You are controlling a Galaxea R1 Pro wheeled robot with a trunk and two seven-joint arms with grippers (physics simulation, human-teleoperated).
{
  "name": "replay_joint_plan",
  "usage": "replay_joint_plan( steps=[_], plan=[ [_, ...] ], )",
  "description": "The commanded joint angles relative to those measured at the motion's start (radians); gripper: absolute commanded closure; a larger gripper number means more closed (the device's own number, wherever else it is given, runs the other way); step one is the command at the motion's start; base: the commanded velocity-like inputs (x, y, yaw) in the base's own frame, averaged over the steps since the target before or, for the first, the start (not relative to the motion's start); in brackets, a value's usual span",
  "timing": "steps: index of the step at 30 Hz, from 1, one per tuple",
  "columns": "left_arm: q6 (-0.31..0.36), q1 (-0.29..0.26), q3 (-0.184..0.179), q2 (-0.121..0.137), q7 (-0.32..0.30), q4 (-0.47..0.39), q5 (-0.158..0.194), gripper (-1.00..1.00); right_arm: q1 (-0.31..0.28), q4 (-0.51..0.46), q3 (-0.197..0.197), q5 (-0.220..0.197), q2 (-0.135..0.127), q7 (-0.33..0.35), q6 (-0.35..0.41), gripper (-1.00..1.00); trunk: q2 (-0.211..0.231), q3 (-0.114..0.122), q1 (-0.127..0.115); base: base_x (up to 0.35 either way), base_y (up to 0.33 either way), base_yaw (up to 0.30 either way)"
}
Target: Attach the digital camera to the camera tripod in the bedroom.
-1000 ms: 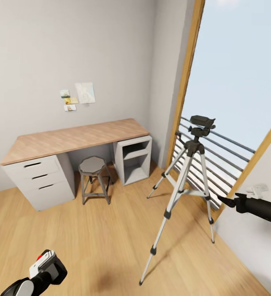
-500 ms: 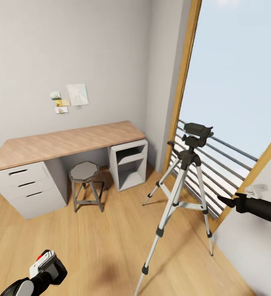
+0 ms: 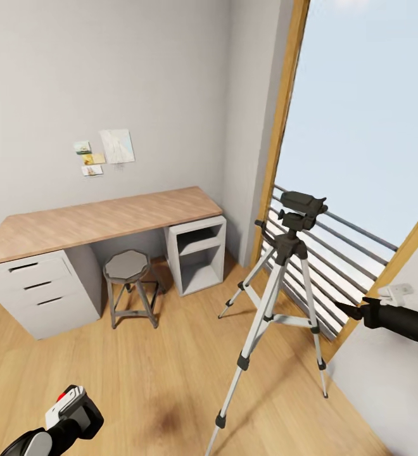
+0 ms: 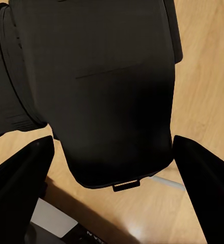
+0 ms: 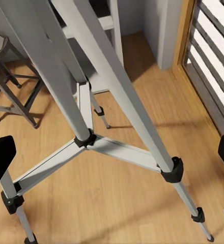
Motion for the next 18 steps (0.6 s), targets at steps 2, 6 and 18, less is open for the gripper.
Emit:
replay_joint_plan(
  steps=[2, 6, 18],
  plan=[
    [0.004, -0.001, 0.0, 0.0, 0.009, -0.002, 0.01, 1.0, -0.001, -0.001, -0.001, 0.006, 0.0, 0.008, 0.006, -1.0, -0.001, -0.001, 0.0, 0.003, -0.003, 0.0],
    [0.004, -0.001, 0.001, 0.0, 0.009, -0.002, 0.01, 1.0, -0.001, -0.001, 0.0, 0.006, 0.0, 0.008, 0.006, -1.0, -0.001, -0.001, 0.0, 0.001, -0.001, 0.0],
    [0.004, -0.001, 0.001, 0.0, 0.009, -0.002, 0.011, 1.0, -0.001, -0.001, 0.0, 0.006, 0.0, 0.007, 0.006, -1.0, -0.001, -0.001, 0.0, 0.0, 0.0, 0.0]
  ],
)
